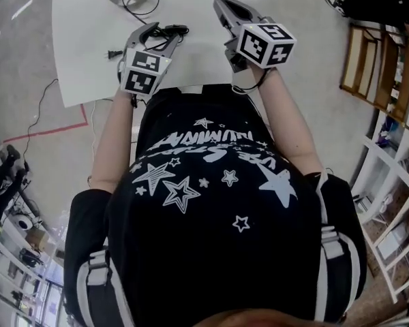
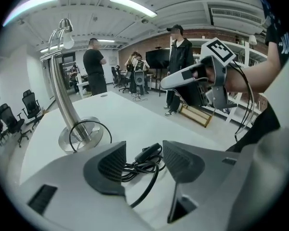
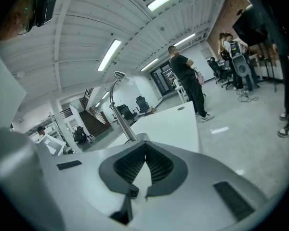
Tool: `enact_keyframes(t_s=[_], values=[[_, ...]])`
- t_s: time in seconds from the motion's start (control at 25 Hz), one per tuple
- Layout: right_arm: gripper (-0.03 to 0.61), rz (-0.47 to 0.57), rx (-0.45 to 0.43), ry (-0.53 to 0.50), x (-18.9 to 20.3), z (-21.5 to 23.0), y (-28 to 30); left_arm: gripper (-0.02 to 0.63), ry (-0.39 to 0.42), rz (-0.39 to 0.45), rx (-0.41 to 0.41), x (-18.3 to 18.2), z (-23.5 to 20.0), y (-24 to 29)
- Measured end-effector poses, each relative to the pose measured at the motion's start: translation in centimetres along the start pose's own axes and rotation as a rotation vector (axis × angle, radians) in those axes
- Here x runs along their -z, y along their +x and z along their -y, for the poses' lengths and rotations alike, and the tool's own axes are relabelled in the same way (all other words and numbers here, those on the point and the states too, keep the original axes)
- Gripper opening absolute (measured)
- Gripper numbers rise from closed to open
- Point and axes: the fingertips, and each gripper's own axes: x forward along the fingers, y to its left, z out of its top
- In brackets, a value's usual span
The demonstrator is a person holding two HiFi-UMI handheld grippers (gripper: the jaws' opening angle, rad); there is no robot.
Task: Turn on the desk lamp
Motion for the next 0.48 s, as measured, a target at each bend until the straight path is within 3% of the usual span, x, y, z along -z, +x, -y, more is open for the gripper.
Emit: enact_keyframes(t_s=[0.28,0.48], values=[[0.005,-0.042,-0.038,-0.010,0.3,0.1,1.7,0.239,0.112,-0.102,0.047,1.3,0.9,2.2],[0.005,-0.084,-0.066,-0.022,1.2,-0.2,3.0,0.238,0.124,-0.161,0.052,2.3,0.4,3.5]])
